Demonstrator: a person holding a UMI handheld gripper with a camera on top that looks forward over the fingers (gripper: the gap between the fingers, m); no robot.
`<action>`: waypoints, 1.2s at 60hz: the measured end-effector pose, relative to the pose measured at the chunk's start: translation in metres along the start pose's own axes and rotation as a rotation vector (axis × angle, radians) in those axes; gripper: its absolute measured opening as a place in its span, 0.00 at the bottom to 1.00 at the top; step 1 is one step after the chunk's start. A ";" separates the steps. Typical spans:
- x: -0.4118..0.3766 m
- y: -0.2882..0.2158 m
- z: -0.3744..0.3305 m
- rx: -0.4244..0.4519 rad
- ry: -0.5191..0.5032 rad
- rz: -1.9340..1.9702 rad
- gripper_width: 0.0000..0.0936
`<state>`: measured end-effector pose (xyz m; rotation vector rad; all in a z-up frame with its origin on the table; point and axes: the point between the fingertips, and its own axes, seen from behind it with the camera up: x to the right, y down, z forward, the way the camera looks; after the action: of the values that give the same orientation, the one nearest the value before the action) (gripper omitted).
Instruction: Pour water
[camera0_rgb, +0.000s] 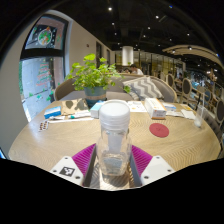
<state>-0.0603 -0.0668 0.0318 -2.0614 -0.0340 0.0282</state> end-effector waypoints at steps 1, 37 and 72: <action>0.000 0.000 0.001 0.004 0.002 -0.005 0.61; 0.092 -0.097 -0.017 -0.023 0.256 -0.295 0.43; 0.134 -0.218 0.076 -0.029 0.609 -1.783 0.43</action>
<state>0.0682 0.1077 0.1876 -1.3325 -1.4051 -1.6183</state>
